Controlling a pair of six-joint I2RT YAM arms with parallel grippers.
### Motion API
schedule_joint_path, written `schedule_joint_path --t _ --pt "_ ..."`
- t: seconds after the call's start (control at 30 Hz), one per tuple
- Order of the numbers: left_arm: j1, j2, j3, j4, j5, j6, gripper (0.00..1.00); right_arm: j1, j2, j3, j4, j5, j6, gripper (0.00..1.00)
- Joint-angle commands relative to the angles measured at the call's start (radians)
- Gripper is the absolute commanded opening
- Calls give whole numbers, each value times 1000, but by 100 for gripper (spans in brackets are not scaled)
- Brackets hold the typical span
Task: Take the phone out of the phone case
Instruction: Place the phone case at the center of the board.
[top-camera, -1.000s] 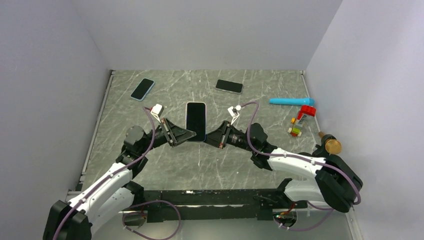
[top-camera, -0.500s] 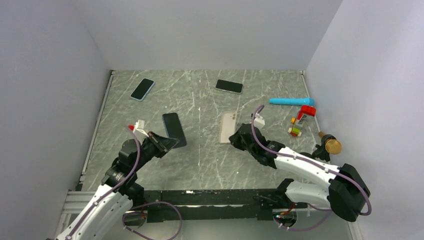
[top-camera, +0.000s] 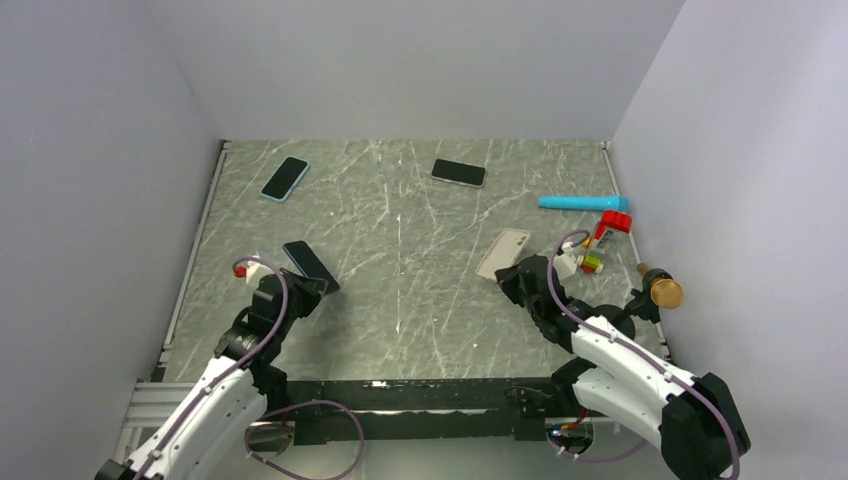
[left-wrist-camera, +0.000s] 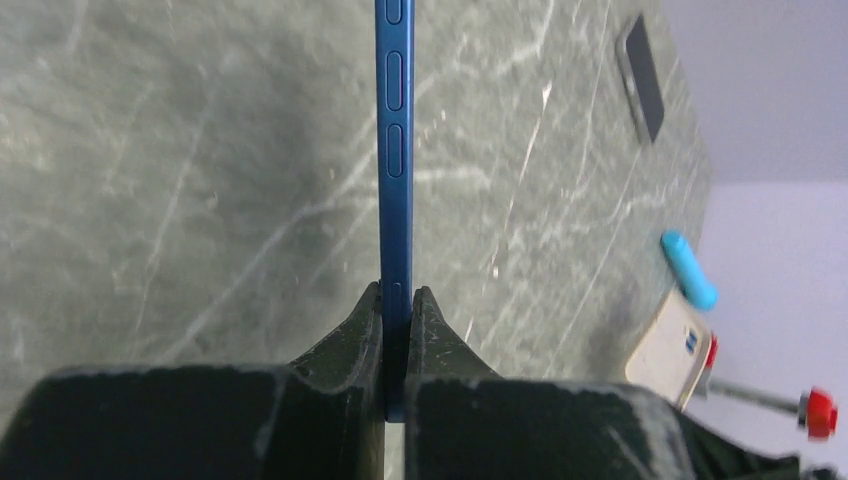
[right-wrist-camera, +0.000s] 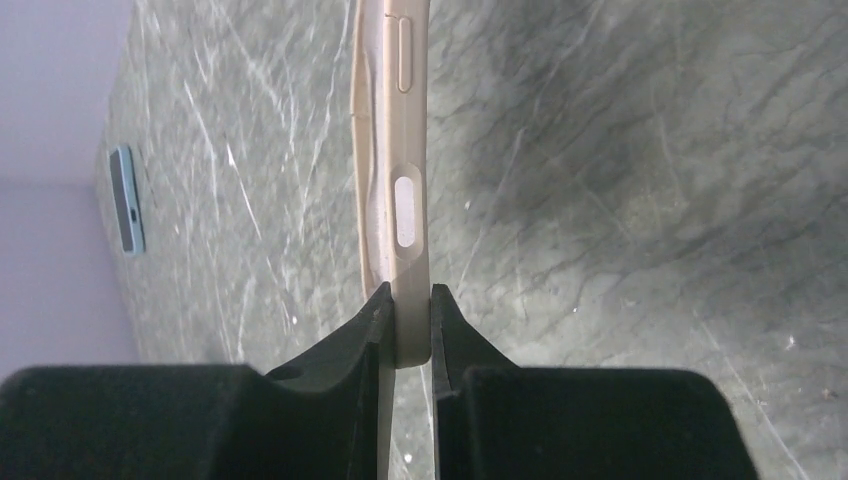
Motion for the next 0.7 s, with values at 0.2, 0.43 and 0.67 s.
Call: schedule_joint_path --t 0.2,0.43,0.67 --pt "352 450 -87 792 197 -91 0 -189 209 20 344 -188 82 0" --pt "406 568 -63 852 127 -79 0 -215 316 35 396 -224 153 0" --pt "431 515 25 497 26 -115 2 -208 275 18 248 -140 143 0"
